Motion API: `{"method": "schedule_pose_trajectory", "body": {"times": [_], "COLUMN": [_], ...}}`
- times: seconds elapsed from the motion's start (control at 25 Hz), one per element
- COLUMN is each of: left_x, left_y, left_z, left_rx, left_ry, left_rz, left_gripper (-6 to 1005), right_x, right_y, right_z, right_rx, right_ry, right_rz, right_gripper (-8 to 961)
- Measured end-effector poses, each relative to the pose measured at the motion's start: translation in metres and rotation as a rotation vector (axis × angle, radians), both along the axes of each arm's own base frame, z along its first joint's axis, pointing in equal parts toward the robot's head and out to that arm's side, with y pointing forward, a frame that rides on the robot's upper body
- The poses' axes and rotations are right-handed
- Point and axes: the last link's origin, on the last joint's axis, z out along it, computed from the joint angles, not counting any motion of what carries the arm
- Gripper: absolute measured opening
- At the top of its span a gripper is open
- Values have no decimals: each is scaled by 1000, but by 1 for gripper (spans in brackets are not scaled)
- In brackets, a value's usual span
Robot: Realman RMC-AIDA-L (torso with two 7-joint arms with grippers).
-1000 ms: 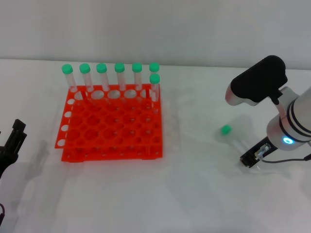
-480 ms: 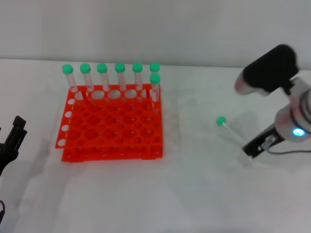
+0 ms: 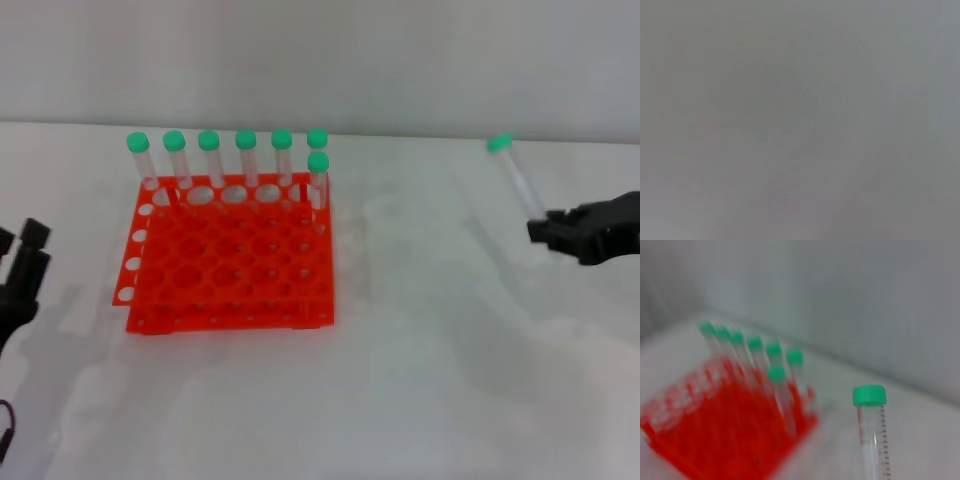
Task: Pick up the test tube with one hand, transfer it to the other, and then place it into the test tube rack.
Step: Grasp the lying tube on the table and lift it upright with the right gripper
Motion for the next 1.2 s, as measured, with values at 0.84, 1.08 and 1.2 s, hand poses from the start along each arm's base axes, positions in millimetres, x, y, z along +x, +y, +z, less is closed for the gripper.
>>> {"method": "schedule_pose_trajectory", "body": {"times": [0.84, 1.08, 1.2], "left_x": [97, 109, 115], "left_y": [32, 31, 32], "left_z": [-66, -77, -80], "left_rx": [-571, -710, -762], "left_ry": [243, 263, 272], "left_rz": [-662, -752, -785], "left_gripper": [552, 553, 553], "right_x": [94, 93, 87], "right_y": [-66, -76, -80], "right_z": [-81, -91, -98], "right_rx": [154, 116, 69], "right_ry": [397, 387, 382], "right_rz": [403, 445, 486], "right_gripper": [189, 190, 190]}}
